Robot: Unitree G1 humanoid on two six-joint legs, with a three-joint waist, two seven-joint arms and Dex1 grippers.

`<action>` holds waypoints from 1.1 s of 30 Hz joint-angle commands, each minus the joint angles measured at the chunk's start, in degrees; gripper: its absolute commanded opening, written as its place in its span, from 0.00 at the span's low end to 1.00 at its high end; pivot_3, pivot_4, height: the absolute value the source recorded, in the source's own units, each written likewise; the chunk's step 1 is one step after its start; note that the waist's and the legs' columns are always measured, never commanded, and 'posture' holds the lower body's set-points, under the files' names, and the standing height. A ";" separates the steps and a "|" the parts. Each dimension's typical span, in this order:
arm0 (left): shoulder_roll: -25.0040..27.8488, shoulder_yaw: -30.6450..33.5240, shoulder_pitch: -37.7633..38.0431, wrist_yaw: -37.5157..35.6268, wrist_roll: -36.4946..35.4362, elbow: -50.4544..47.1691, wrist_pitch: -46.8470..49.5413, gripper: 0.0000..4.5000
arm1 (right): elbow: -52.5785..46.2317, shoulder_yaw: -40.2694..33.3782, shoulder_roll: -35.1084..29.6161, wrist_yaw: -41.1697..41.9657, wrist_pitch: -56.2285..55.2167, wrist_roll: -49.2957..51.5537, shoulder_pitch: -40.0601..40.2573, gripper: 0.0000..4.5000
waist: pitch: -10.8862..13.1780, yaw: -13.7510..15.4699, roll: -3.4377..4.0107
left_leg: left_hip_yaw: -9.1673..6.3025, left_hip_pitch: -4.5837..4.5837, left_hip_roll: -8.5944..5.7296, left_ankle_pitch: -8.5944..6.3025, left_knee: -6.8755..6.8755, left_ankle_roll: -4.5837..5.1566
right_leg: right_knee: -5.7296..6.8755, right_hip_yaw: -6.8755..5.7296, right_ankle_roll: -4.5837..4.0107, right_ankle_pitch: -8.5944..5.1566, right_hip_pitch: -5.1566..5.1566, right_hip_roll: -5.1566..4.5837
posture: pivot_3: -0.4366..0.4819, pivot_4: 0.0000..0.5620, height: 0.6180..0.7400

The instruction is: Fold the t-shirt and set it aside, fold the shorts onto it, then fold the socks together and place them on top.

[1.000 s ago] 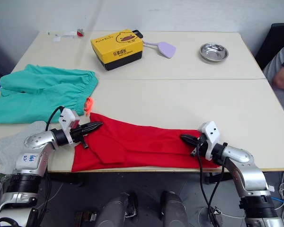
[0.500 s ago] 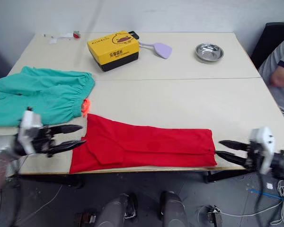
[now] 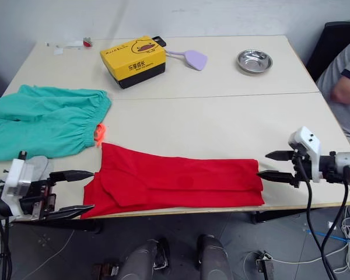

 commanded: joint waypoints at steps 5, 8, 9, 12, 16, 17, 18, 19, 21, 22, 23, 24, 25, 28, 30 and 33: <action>-1.32 -0.66 -0.27 2.56 0.42 -2.32 -2.23 1.00 | 7.64 8.66 2.00 1.99 0.61 -7.66 -9.11 0.95 | 0.00 0.27 0.00 | -0.01 -0.03 -0.07 0.02 0.15 0.13 | 0.04 0.01 0.12 0.08 0.05 -0.10 | 0.48 0.27 1.00; -1.44 -1.52 -0.67 3.05 0.22 -2.76 -2.55 1.00 | 8.76 12.00 1.30 6.11 0.79 -9.84 -11.07 0.78 | -0.01 0.06 -0.01 | 0.01 -0.03 -0.08 -0.02 0.16 0.19 | -0.02 0.06 0.18 0.13 0.09 -0.11 | 0.48 0.27 1.00; -1.43 -1.71 -0.75 3.16 0.08 -2.90 -2.58 1.00 | 9.02 12.32 1.51 6.74 0.86 -10.15 -11.69 0.70 | -0.01 0.06 -0.01 | 0.01 -0.03 -0.07 -0.02 0.16 0.20 | -0.02 0.05 0.18 0.13 0.09 -0.11 | 0.48 0.27 1.00; -1.33 -2.48 -0.85 3.46 0.61 -3.09 -2.89 1.00 | 9.74 13.53 1.79 8.66 -0.50 -11.65 -13.20 0.47 | -0.01 0.06 -0.01 | 0.01 -0.02 -0.06 -0.01 0.12 0.17 | -0.01 0.03 0.17 0.13 0.07 -0.08 | 0.48 0.27 1.00; -1.67 -3.54 -0.39 4.29 2.99 -3.01 -4.51 1.00 | 9.09 14.92 2.13 8.55 -7.41 -15.40 -15.48 0.15 | 0.00 -0.15 0.00 | 0.05 -0.02 -0.06 0.01 0.14 0.16 | 0.02 0.03 0.17 0.13 0.07 -0.05 | 0.48 0.27 1.00; -2.24 -3.36 -0.29 4.97 2.72 -3.23 -4.56 1.00 | 9.12 14.92 3.08 7.47 -6.94 -15.89 -17.04 0.07 | 0.00 -0.27 0.00 | 0.07 -0.02 -0.06 0.01 0.16 0.16 | 0.05 0.04 0.17 0.13 0.07 -0.05 | 0.48 0.27 1.00; -2.80 -3.27 -0.11 5.74 2.44 -3.55 -4.54 1.00 | 9.63 15.01 3.96 6.42 -7.21 -16.67 -18.55 0.01 | 0.00 -0.47 0.00 | 0.07 -0.01 -0.05 0.01 0.17 0.16 | 0.07 0.05 0.17 0.13 0.07 -0.06 | 0.48 0.27 1.00; -3.64 -3.24 0.08 6.39 2.66 -3.84 -5.58 1.00 | 10.93 15.46 4.95 4.63 -8.97 -18.42 -20.50 0.01 | 0.00 -0.65 0.00 | 0.09 0.00 -0.05 0.01 0.19 0.15 | 0.12 0.08 0.17 0.13 0.06 -0.06 | 0.48 0.27 1.00; -5.23 -3.55 -0.21 8.10 5.32 -4.12 -9.67 1.00 | 14.37 16.30 6.97 -0.53 -13.26 -22.52 -24.44 0.01 | 0.00 -1.04 -0.01 | 0.09 0.05 -0.04 0.04 0.20 0.10 | 0.15 0.10 0.14 0.15 0.07 -0.06 | 0.48 0.27 1.00; -5.88 -3.89 -0.71 9.47 7.40 -4.22 -11.83 1.00 | 16.60 16.72 8.32 -3.82 -15.54 -24.62 -26.74 0.01 | -0.01 -1.13 -0.01 | 0.07 0.05 -0.04 0.05 0.20 0.08 | 0.18 0.08 0.14 0.15 0.07 -0.06 | 0.48 0.27 1.00; -6.44 -4.14 -1.12 10.55 8.18 -4.49 -12.58 1.00 | 18.47 17.20 9.61 -5.95 -17.21 -26.14 -28.67 0.01 | 0.00 -1.23 -0.01 | 0.07 0.05 -0.02 0.06 0.18 0.06 | 0.18 0.07 0.13 0.15 0.06 -0.05 | 0.48 0.27 1.00; -6.85 -4.47 -1.43 11.33 8.62 -4.70 -12.88 1.00 | 20.24 17.48 10.52 -7.12 -18.67 -27.20 -30.02 0.01 | 0.00 -1.29 -0.01 | 0.08 0.03 -0.04 0.08 0.18 0.03 | 0.20 0.09 0.13 0.15 0.02 -0.05 | 0.48 0.27 1.00; -7.61 -4.56 -1.76 12.62 8.90 -4.89 -13.20 1.00 | 22.40 17.72 12.38 -9.33 -20.55 -28.29 -31.90 0.01 | -0.01 -1.30 -0.01 | 0.08 -0.02 -0.03 0.10 0.17 0.00 | 0.20 0.08 0.13 0.15 -0.03 -0.05 | 0.48 0.27 1.00; -9.39 -5.28 -2.23 15.38 9.55 -4.96 -13.81 1.00 | 28.51 18.09 16.61 -13.89 -25.34 -30.86 -35.90 0.01 | -0.01 -1.39 -0.01 | 0.11 -0.03 -0.04 0.13 0.12 0.01 | 0.20 0.07 0.12 0.14 -0.03 -0.03 | 0.48 0.27 1.00; -10.26 -5.94 -2.47 16.77 10.62 -4.30 -14.70 1.00 | 33.09 18.97 18.60 -16.12 -28.09 -33.14 -38.23 0.01 | -0.01 -1.48 -0.01 | 0.15 -0.05 -0.04 0.20 0.14 0.13 | 0.23 0.07 0.13 0.14 -0.03 -0.01 | 0.48 0.27 1.00; -10.80 -6.42 -5.00 19.64 11.78 -1.83 -14.34 1.00 | 39.84 18.27 20.96 -19.90 -31.96 -34.18 -40.60 0.01 | 0.00 -1.29 -0.02 | 0.17 -0.05 -0.05 0.35 0.17 0.35 | 0.28 0.07 0.13 0.14 -0.02 0.00 | 0.48 0.27 1.00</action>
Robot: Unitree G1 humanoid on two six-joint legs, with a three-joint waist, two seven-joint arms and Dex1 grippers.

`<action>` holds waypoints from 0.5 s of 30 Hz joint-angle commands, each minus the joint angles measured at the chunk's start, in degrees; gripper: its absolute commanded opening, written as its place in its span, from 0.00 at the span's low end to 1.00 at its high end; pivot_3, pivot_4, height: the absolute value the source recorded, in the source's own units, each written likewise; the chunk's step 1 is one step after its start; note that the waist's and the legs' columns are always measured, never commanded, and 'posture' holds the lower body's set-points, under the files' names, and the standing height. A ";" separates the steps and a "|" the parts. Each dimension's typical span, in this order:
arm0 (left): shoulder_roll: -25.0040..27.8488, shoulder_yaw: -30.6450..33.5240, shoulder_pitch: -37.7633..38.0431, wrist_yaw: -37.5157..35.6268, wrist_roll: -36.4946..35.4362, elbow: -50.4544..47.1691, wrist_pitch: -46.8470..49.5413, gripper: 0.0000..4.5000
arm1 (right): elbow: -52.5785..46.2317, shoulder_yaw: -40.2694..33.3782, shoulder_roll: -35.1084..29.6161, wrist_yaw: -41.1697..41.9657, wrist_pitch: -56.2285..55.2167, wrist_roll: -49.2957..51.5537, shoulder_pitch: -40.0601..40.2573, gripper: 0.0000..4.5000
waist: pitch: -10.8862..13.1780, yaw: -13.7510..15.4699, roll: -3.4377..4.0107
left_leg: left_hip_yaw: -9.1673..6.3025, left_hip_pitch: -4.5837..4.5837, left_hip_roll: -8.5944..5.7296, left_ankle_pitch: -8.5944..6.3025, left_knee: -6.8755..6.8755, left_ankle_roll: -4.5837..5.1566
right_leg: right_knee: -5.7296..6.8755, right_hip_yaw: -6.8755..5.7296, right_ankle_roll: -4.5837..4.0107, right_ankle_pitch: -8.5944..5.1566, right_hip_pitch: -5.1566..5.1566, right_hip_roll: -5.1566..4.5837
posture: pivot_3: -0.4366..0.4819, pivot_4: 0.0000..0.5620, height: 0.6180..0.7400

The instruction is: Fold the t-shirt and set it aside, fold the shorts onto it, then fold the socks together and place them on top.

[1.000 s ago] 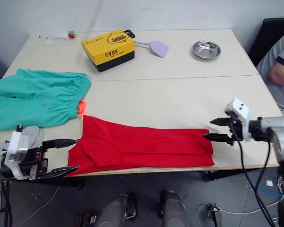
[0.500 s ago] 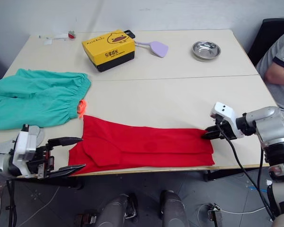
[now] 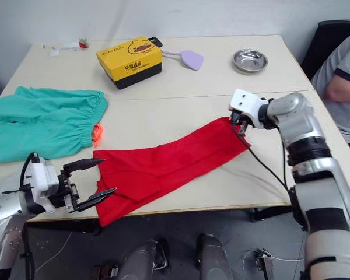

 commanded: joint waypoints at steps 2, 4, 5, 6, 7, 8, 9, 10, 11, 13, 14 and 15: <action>0.24 -0.02 -4.62 3.59 1.94 3.50 -0.97 1.00 | 6.64 -3.01 1.54 -4.46 -6.22 0.42 -3.11 0.01 | 0.00 0.14 -0.01 | -0.03 0.02 0.00 0.07 0.01 -0.01 | 0.03 -0.02 0.00 0.00 0.03 0.00 | 0.48 0.27 1.00; 0.50 -0.42 -7.05 3.93 2.07 5.78 -0.63 1.00 | 6.98 -4.66 1.41 -1.48 -5.52 2.55 -2.90 0.01 | 0.00 0.13 -0.01 | -0.04 0.03 -0.01 0.06 0.01 -0.06 | 0.06 -0.02 0.01 0.01 0.05 0.00 | 0.48 0.27 1.00; 0.80 -0.68 -8.39 3.60 1.46 6.77 0.34 1.00 | 6.47 -6.08 0.89 0.51 -4.57 4.26 -2.54 0.11 | 0.00 0.09 -0.01 | -0.04 0.03 -0.01 0.07 0.01 -0.05 | 0.08 -0.01 0.02 0.02 0.05 -0.01 | 0.48 0.27 1.00; 1.25 -1.00 -9.38 2.91 0.53 7.39 1.80 1.00 | 5.64 -7.06 0.00 3.48 -2.45 5.63 -2.09 0.15 | 0.00 0.06 -0.01 | -0.04 0.02 -0.01 0.12 0.01 0.03 | 0.09 -0.01 0.02 0.02 0.05 0.00 | 0.48 0.27 1.00; 1.69 -1.32 -10.43 2.06 -0.63 8.02 3.47 1.00 | 4.69 -9.02 -0.86 4.61 -1.86 7.57 -1.44 0.23 | 0.00 0.07 -0.01 | -0.04 0.02 0.00 0.13 0.00 0.06 | 0.08 -0.02 0.03 0.02 0.05 0.01 | 0.48 0.27 1.00; 2.43 -2.03 -11.77 0.79 -1.44 9.04 5.11 1.00 | 3.24 -10.61 -2.55 6.69 0.16 9.14 -0.70 0.30 | 0.00 0.08 -0.01 | -0.04 0.02 0.00 0.14 0.00 0.08 | 0.09 -0.02 0.03 0.02 0.05 0.02 | 0.48 0.27 1.00; 3.13 -2.81 -13.30 -0.57 -2.18 10.23 6.82 1.00 | 1.23 -12.39 -4.34 8.99 3.66 11.11 0.22 0.39 | 0.00 0.28 -0.01 | -0.04 0.00 0.01 0.15 -0.01 0.09 | 0.07 -0.02 0.03 0.02 0.04 0.04 | 0.48 0.27 1.00; 3.51 -3.54 -15.29 -0.99 -1.30 12.03 6.48 1.00 | -1.14 -14.49 -5.74 10.87 9.58 13.75 0.98 0.46 | 0.00 0.50 -0.01 | -0.05 0.00 0.00 0.16 -0.01 0.11 | 0.08 -0.04 0.03 0.02 0.05 0.03 | 0.48 0.27 1.00; 3.76 -4.22 -17.48 -0.86 0.23 14.21 5.33 1.00 | -4.00 -16.62 -6.83 12.57 18.23 16.87 1.52 0.53 | 0.00 0.94 0.00 | -0.06 0.00 0.01 0.16 -0.01 0.11 | 0.06 -0.06 0.03 0.02 0.05 0.04 | 0.48 0.27 1.00; 4.27 -5.44 -20.97 -1.12 2.22 17.91 4.23 1.00 | -10.96 -18.87 -8.93 13.99 36.23 21.63 3.10 0.69 | 0.00 1.15 0.00 | -0.07 0.00 0.00 0.17 0.02 0.14 | 0.04 -0.05 0.03 0.02 0.06 0.03 | 0.48 0.27 1.00; 4.44 -6.56 -23.46 -1.73 3.06 20.54 4.29 1.00 | -16.50 -18.77 -11.19 14.84 46.74 23.66 5.20 0.77 | 0.00 1.21 0.00 | -0.10 0.01 0.02 0.17 0.06 0.13 | 0.06 -0.04 0.03 0.02 0.07 0.02 | 0.48 0.27 1.00; 4.53 -8.12 -26.38 -2.14 4.45 23.63 4.34 1.00 | -22.07 -18.68 -13.33 14.63 55.74 25.37 7.90 0.84 | 0.00 1.33 0.00 | -0.13 0.02 0.02 0.16 0.07 0.13 | 0.08 -0.03 0.02 0.02 0.07 -0.01 | 0.48 0.27 1.00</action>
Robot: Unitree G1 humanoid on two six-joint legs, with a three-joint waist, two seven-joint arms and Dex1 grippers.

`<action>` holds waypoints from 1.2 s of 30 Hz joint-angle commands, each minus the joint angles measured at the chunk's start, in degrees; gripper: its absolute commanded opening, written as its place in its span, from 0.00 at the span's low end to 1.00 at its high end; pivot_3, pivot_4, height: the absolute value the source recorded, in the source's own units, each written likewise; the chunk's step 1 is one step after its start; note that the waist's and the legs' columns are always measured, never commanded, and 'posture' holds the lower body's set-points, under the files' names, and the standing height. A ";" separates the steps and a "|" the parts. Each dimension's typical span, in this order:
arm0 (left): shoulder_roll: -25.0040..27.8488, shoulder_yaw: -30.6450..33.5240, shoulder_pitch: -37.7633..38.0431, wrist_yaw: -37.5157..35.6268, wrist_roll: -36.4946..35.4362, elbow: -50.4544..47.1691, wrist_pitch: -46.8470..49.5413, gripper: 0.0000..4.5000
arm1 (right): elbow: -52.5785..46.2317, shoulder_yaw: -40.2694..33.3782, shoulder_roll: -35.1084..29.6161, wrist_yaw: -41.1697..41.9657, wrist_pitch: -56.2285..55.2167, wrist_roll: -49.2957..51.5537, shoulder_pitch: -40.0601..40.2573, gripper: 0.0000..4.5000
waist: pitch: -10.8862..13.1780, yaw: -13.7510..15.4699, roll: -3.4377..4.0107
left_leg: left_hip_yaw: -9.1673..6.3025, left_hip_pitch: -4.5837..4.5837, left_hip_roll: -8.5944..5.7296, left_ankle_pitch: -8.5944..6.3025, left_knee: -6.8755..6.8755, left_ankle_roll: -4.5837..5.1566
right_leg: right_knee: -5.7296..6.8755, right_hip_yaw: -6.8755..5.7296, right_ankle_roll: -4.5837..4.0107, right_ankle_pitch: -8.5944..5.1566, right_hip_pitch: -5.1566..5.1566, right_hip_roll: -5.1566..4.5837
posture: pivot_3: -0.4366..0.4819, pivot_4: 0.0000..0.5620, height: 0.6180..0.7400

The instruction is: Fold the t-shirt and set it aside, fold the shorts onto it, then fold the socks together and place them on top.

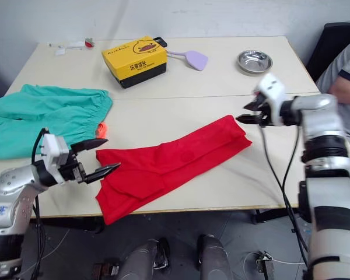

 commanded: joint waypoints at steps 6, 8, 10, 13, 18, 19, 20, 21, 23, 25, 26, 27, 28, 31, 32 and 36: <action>0.78 -10.93 -18.50 -6.08 10.27 20.95 -4.87 1.00 | -26.15 -11.30 -1.89 -12.54 52.62 9.16 10.85 0.84 | -0.01 -0.04 -0.02 | -0.04 -0.02 0.01 -0.25 0.00 -0.35 | -0.02 -0.03 -0.08 0.04 -0.03 -0.03 | 0.48 0.27 1.00; 0.15 -14.10 -23.56 -7.99 13.28 27.49 -6.64 1.00 | -27.54 -14.76 1.88 -17.99 57.82 8.26 12.06 0.84 | -0.04 0.17 -0.06 | -0.02 -0.06 0.01 -0.22 0.01 -0.37 | 0.00 -0.07 -0.09 0.05 -0.07 -0.01 | 0.48 0.27 1.00; -0.11 -16.74 -27.85 -9.35 16.22 34.12 -7.69 1.00 | -29.28 -16.27 5.02 -22.38 58.88 7.98 13.44 0.84 | -0.05 0.22 -0.07 | -0.02 -0.20 0.02 -0.17 0.05 -0.38 | 0.05 -0.10 -0.10 0.06 -0.19 0.02 | 0.48 0.27 1.00; 0.35 -20.76 -32.07 -12.47 20.18 40.98 -5.27 1.00 | -29.47 -17.83 8.35 -27.51 58.94 8.50 13.54 0.84 | -0.05 0.12 -0.07 | 0.10 -0.82 0.00 0.05 0.37 -0.01 | 0.54 -0.06 -0.10 0.06 -0.81 0.03 | 0.48 0.27 1.00; -0.90 -21.90 -37.06 -13.21 23.00 48.43 -8.55 1.00 | -27.04 -19.66 13.04 -33.89 57.31 8.45 11.81 0.84 | -0.13 -0.09 -0.27 | 0.18 -0.84 0.04 0.02 0.64 0.08 | 0.49 0.00 -0.06 0.07 -0.79 0.06 | 0.48 0.27 1.00; -0.98 -22.09 -37.47 -13.97 23.33 49.21 -8.67 1.00 | -26.05 -20.08 14.01 -35.14 56.28 8.25 11.38 0.84 | -0.14 -0.21 -0.28 | 0.17 -0.84 0.04 0.02 0.64 0.08 | 0.51 0.02 -0.04 0.08 -0.80 0.03 | 0.48 0.27 1.00; -1.07 -22.16 -37.71 -14.70 23.47 49.86 -8.51 1.00 | -24.83 -20.80 15.15 -36.56 55.06 8.05 10.83 0.84 | -0.15 -0.32 -0.30 | 0.17 -0.81 0.03 0.02 0.63 0.08 | 0.53 0.02 -0.03 0.10 -0.79 0.01 | 0.48 0.27 1.00; -1.16 -22.15 -37.82 -15.20 23.62 50.36 -8.23 1.00 | -23.68 -21.32 15.96 -37.73 54.10 8.01 10.25 0.84 | -0.18 -0.56 -0.34 | 0.17 -0.77 0.03 0.02 0.62 0.08 | 0.57 0.03 -0.03 0.10 -0.78 0.00 | 0.48 0.27 1.00; -1.46 -21.81 -37.72 -15.77 23.56 51.06 -7.67 0.91 | -21.59 -21.64 17.28 -39.51 51.54 8.14 9.35 0.75 | -0.20 -0.75 -0.38 | 0.17 -0.74 0.04 0.02 0.60 0.07 | 0.63 0.04 -0.04 0.10 -0.77 0.01 | 0.48 0.27 1.00; -1.66 -21.22 -37.27 -16.45 22.85 50.74 -6.30 0.80 | -19.58 -21.68 18.29 -40.99 49.24 8.36 8.34 0.62 | -0.20 -1.02 -0.38 | 0.16 -0.73 0.02 0.03 0.60 0.07 | 0.67 0.05 -0.04 0.10 -0.77 0.00 | 0.48 0.27 1.00; -1.70 -20.76 -36.96 -16.75 22.31 50.16 -5.25 0.73 | -18.61 -21.53 18.63 -41.43 47.52 8.54 7.80 0.55 | -0.20 -1.12 -0.39 | 0.17 -0.73 0.02 0.03 0.61 0.08 | 0.69 0.05 -0.04 0.10 -0.77 0.00 | 0.48 0.27 1.00; -1.62 -20.41 -36.47 -17.23 21.87 49.25 -4.35 0.65 | -17.54 -20.98 18.62 -41.66 46.13 8.59 7.26 0.46 | -0.20 -1.22 -0.39 | 0.17 -0.73 0.02 0.03 0.61 0.08 | 0.73 0.05 -0.04 0.10 -0.77 0.00 | 0.48 0.27 1.00; -1.42 -20.06 -35.81 -17.39 21.57 48.16 -3.65 0.59 | -16.62 -19.73 18.26 -41.25 44.06 8.52 6.80 0.40 | -0.20 -1.32 -0.38 | 0.17 -0.73 0.02 0.03 0.61 0.08 | 0.79 0.05 -0.04 0.10 -0.77 0.01 | 0.48 0.27 1.00; -0.31 -19.42 -33.37 -18.65 20.47 43.87 -0.82 0.36 | -12.83 -16.85 16.72 -40.44 38.59 7.80 4.69 0.14 | -0.20 -1.58 -0.38 | 0.19 -0.73 0.04 0.04 0.59 0.08 | 0.88 0.07 -0.03 0.09 -0.78 0.06 | 0.48 0.27 1.00; 0.34 -18.60 -31.90 -18.95 19.28 40.99 1.48 0.29 | -10.54 -16.28 16.34 -40.33 36.46 7.49 3.23 0.07 | -0.20 -1.73 -0.38 | 0.20 -0.73 0.04 0.05 0.59 0.08 | 0.90 0.08 -0.03 0.09 -0.78 0.08 | 0.48 0.27 1.00; 1.09 -13.41 -23.39 -15.38 13.74 25.58 11.92 0.01 | -2.64 -12.24 16.59 -39.80 24.95 4.93 -1.65 0.00 | -0.17 -2.03 -0.34 | 0.23 -0.74 0.05 0.10 0.56 0.08 | 0.95 0.14 -0.02 0.08 -0.81 0.09 | 0.48 0.27 1.00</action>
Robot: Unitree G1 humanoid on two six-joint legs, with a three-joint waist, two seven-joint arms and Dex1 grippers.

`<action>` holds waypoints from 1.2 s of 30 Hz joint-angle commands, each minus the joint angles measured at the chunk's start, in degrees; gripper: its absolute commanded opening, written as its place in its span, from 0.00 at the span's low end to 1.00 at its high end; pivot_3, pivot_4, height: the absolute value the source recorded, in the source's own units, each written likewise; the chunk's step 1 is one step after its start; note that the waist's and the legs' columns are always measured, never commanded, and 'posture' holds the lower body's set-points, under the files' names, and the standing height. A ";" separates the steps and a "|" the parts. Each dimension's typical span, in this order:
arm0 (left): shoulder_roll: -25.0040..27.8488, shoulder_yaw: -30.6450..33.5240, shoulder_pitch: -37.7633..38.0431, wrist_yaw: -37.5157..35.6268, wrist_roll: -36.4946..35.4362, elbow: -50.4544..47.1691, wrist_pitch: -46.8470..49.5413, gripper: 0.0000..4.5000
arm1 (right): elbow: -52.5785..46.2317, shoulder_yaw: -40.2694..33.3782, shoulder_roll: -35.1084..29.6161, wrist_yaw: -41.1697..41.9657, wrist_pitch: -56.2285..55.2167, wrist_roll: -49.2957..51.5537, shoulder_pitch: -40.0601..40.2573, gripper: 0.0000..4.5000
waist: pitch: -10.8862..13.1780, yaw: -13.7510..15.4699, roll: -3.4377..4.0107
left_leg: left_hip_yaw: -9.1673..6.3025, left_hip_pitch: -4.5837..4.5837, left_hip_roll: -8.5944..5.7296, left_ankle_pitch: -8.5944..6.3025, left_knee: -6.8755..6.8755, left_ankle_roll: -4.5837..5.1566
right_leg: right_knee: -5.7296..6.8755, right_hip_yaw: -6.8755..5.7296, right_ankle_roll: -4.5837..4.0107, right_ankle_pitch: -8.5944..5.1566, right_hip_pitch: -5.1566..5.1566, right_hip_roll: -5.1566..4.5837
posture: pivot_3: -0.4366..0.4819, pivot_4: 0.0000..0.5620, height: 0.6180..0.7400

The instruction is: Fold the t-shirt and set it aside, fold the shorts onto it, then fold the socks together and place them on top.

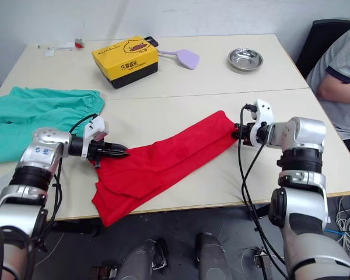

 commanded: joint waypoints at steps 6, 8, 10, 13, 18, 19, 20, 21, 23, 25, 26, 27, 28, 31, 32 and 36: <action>-3.47 13.66 23.93 19.43 -11.32 -41.41 24.04 0.01 | 14.34 7.20 2.74 0.27 -25.22 -5.78 -10.26 0.00 | 0.01 -0.84 0.02 | -0.02 0.00 -0.03 0.00 -0.02 0.00 | -0.02 0.13 0.12 -0.08 0.02 -0.03 | 0.48 0.27 1.00; -3.53 14.50 30.70 22.96 -12.10 -51.81 28.25 0.01 | 18.79 7.63 4.22 -0.07 -28.34 -6.43 -12.84 0.00 | 0.02 -0.95 0.01 | -0.02 0.00 -0.02 0.00 -0.03 -0.01 | -0.01 0.15 0.13 -0.08 0.03 -0.02 | 0.48 0.27 1.00; -5.35 16.56 34.03 27.42 -14.76 -59.87 33.13 0.01 | 22.68 7.99 5.10 0.17 -30.63 -7.01 -14.61 0.00 | 0.02 -0.85 0.02 | -0.02 0.02 -0.01 0.02 -0.04 -0.03 | -0.01 0.16 0.12 -0.08 0.04 0.01 | 0.48 0.27 1.00; -8.14 19.03 36.88 32.00 -20.05 -68.36 40.82 0.01 | 27.13 8.36 6.32 0.28 -34.45 -7.98 -16.17 0.00 | 0.02 -0.11 0.02 | -0.11 0.05 -0.03 0.04 0.01 -0.04 | -0.09 0.16 0.11 -0.09 0.12 0.00 | 0.48 0.27 1.00; -10.25 22.08 39.00 37.30 -23.87 -70.98 45.53 0.00 | 29.80 7.98 6.74 1.48 -38.16 -7.86 -17.18 0.05 | 0.02 0.85 0.02 | -0.11 0.11 -0.08 0.05 0.02 -0.03 | -0.12 0.18 0.11 -0.09 0.17 -0.03 | 0.48 0.27 1.00; -9.85 22.47 39.08 37.31 -24.69 -70.37 46.35 0.00 | 29.52 8.12 6.11 2.59 -37.80 -7.82 -17.10 0.11 | 0.02 0.85 0.02 | -0.11 0.11 -0.08 0.05 0.03 -0.03 | -0.12 0.18 0.11 -0.09 0.16 -0.03 | 0.48 0.27 1.00; -8.45 22.25 39.39 36.23 -24.60 -69.07 45.44 0.05 | 28.72 8.48 4.74 4.46 -36.49 -7.87 -16.84 0.16 | 0.02 0.85 0.02 | -0.11 0.11 -0.08 0.05 0.03 -0.03 | -0.13 0.18 0.11 -0.09 0.16 -0.03 | 0.48 0.27 1.00; -7.28 22.14 39.73 35.43 -24.59 -68.25 44.76 0.10 | 28.05 8.75 3.80 5.91 -35.32 -7.88 -16.66 0.22 | 0.02 0.89 0.02 | -0.11 0.11 -0.08 0.04 0.03 -0.03 | -0.13 0.17 0.11 -0.09 0.16 -0.03 | 0.48 0.27 1.00; -4.22 22.07 40.25 32.98 -24.34 -66.17 42.44 0.21 | 25.65 9.85 1.64 9.49 -30.96 -7.90 -16.03 0.38 | 0.02 0.89 0.03 | -0.12 0.11 -0.09 0.04 0.01 -0.04 | -0.14 0.16 0.10 -0.09 0.16 -0.04 | 0.48 0.27 1.00; -0.14 22.10 39.86 29.84 -23.35 -62.45 39.06 0.36 | 20.34 11.31 -1.39 13.99 -24.63 -7.47 -14.14 0.54 | 0.03 0.92 0.03 | -0.12 0.10 -0.08 0.04 0.00 -0.05 | -0.19 0.14 0.08 -0.10 0.14 -0.04 | 0.48 0.27 1.00; 1.56 22.17 39.00 28.14 -23.40 -60.18 37.72 0.42 | 17.09 11.63 -2.89 15.63 -21.56 -6.89 -12.84 0.60 | 0.03 0.94 0.03 | -0.13 0.10 -0.07 0.02 0.00 -0.07 | -0.19 0.13 0.05 -0.12 0.12 -0.06 | 0.48 0.27 1.00; 2.81 22.31 38.16 27.15 -23.65 -58.35 36.82 0.49 | 13.72 11.72 -3.92 16.60 -18.59 -6.07 -11.54 0.69 | 0.03 0.97 0.04 | -0.14 0.10 -0.06 -0.01 -0.01 -0.12 | -0.21 0.13 0.03 -0.13 0.11 -0.07 | 0.48 0.27 1.00; 4.72 21.85 36.77 25.60 -23.28 -56.22 35.12 0.56 | 8.96 11.64 -5.23 17.76 -15.06 -4.85 -9.53 0.76 | 0.03 0.95 0.03 | -0.15 0.10 -0.05 -0.08 -0.03 -0.24 | -0.22 0.12 0.01 -0.14 0.09 -0.08 | 0.48 0.27 1.00; 7.48 20.49 27.69 21.92 -25.47 -49.90 34.24 0.78 | -9.44 10.47 -9.70 20.47 1.74 1.49 -1.72 0.99 | 0.03 1.51 0.04 | -0.24 0.09 -0.01 -0.30 -0.03 -0.54 | -0.23 0.05 -0.04 -0.17 0.08 -0.10 | 0.48 0.27 1.00; 7.39 19.07 24.47 20.81 -25.54 -47.45 33.76 0.85 | -16.49 10.14 -11.10 21.47 8.50 4.93 1.46 1.00 | 0.03 1.75 0.04 | -0.26 0.08 -0.03 -0.30 -0.03 -0.54 | -0.21 0.04 -0.05 -0.18 0.07 -0.12 | 0.48 0.27 1.00; 4.54 10.85 13.17 17.54 -21.93 -35.60 30.07 0.99 | -38.77 6.08 -11.59 19.24 24.46 17.91 14.48 1.00 | 0.05 2.34 0.13 | -0.29 0.10 -0.03 -0.30 -0.05 -0.50 | -0.21 -0.01 -0.06 -0.18 0.11 -0.14 | 0.48 0.27 1.00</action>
